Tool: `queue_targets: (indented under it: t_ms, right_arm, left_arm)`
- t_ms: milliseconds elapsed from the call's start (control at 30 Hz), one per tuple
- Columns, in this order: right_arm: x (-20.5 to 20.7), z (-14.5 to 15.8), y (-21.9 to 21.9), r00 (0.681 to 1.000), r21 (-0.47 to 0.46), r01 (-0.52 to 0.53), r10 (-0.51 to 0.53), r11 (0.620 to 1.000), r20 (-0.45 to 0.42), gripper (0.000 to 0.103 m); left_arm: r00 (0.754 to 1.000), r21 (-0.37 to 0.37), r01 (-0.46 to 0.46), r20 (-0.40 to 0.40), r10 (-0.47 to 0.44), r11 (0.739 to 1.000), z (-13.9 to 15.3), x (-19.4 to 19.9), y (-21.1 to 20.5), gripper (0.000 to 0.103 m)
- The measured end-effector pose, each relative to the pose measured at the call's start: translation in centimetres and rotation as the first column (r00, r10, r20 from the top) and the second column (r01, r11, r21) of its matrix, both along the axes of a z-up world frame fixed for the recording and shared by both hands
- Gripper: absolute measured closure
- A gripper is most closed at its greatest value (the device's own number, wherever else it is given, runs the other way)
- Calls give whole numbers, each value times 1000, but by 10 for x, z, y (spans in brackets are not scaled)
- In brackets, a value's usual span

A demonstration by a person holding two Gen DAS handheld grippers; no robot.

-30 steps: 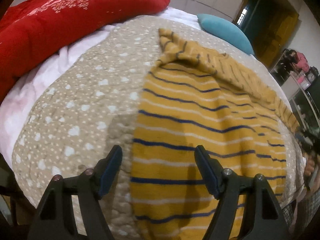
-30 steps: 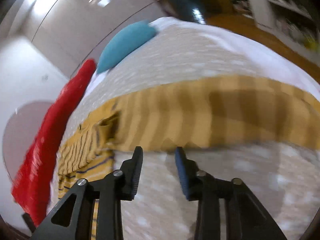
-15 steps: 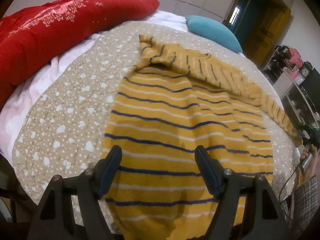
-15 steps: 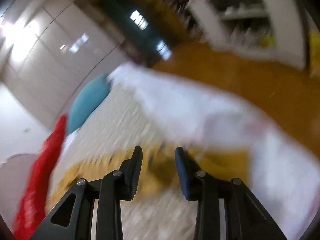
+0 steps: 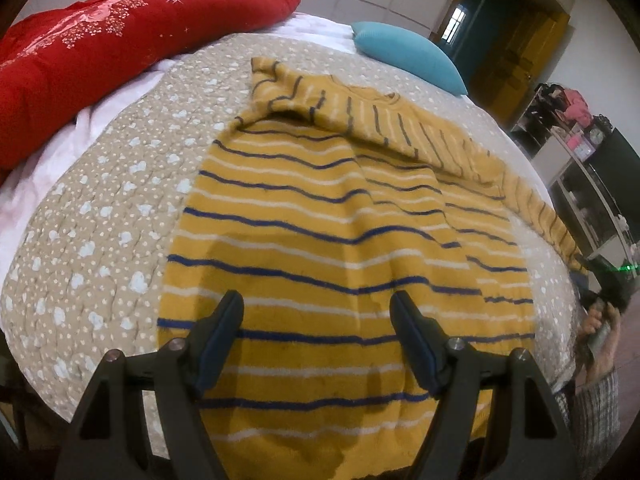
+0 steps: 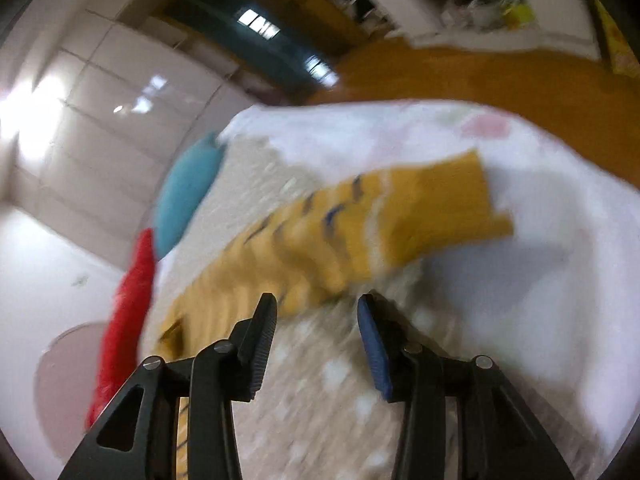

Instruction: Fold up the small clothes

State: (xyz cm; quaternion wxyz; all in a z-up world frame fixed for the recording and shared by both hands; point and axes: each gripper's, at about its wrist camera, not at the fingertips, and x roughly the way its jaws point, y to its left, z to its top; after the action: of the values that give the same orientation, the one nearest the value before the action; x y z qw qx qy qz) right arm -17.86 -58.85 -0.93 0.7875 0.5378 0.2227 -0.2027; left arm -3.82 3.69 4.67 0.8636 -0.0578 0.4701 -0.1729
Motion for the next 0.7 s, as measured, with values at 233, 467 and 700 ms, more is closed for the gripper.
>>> queue_targets:
  t_ms: [233, 467, 700]
  right_arm:
    - [24, 7, -29, 993, -26, 99, -100, 995, -63, 97]
    - [94, 95, 31, 993, -239, -77, 54, 968, -102, 97]
    - [260, 176, 186, 910, -395, -405, 406, 824, -86, 97]
  left_arm:
    - [999, -57, -32, 0, 33, 998, 0, -2, 21, 29]
    - [999, -115, -33, 36, 37, 993, 6, -8, 39, 29]
    - [993, -133, -75, 83, 86, 988, 11, -17, 77, 28]
